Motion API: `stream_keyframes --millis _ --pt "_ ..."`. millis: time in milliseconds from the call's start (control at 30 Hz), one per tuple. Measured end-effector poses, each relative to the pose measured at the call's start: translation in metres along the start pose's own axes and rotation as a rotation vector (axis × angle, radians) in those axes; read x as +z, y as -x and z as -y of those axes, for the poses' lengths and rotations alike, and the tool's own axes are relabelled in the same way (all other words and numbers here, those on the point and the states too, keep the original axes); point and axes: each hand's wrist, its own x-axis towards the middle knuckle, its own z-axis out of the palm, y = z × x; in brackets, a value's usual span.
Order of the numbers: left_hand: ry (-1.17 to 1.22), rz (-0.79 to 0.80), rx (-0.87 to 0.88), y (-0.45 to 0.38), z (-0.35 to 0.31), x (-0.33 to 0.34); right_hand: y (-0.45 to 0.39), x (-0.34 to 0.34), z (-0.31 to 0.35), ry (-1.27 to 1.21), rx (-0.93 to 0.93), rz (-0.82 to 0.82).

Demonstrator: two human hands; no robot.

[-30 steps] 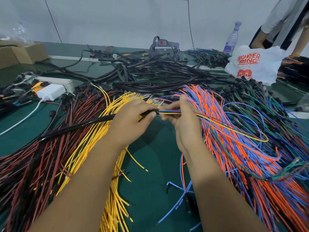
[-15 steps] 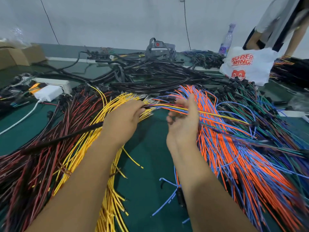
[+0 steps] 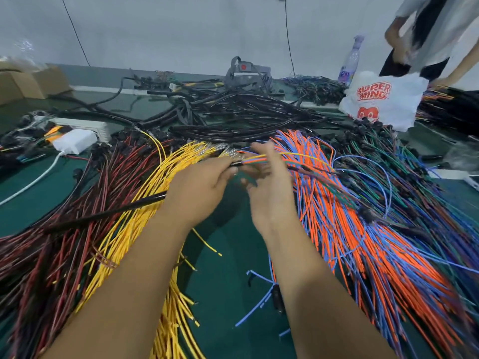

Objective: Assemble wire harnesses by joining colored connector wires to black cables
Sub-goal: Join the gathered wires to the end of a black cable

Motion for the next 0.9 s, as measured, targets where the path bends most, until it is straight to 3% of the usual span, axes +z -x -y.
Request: stream_keyframes --millis 100,167,267,400,700,900 --pt "-0.044 0.015 -0.03 0.0 0.011 -0.003 -0.002 -0.01 0.012 -0.26 0.014 -0.112" --pt "-0.058 0.061 -0.013 0.0 0.014 -0.005 -0.004 -0.013 0.015 -0.261 0.015 -0.168" --pt "-0.073 0.089 -0.001 0.002 0.015 -0.008 -0.008 -0.012 0.015 -0.028 -0.079 -0.218" --pt "-0.102 0.108 -0.004 0.002 0.012 -0.008 -0.008 -0.007 0.011 0.243 -0.243 -0.114" --pt "0.029 0.045 0.003 0.003 -0.01 -0.005 -0.003 -0.001 -0.004 0.552 -0.264 0.035" --pt "-0.007 0.063 0.064 0.002 -0.01 -0.008 -0.003 -0.005 -0.001 0.567 -0.106 0.051"
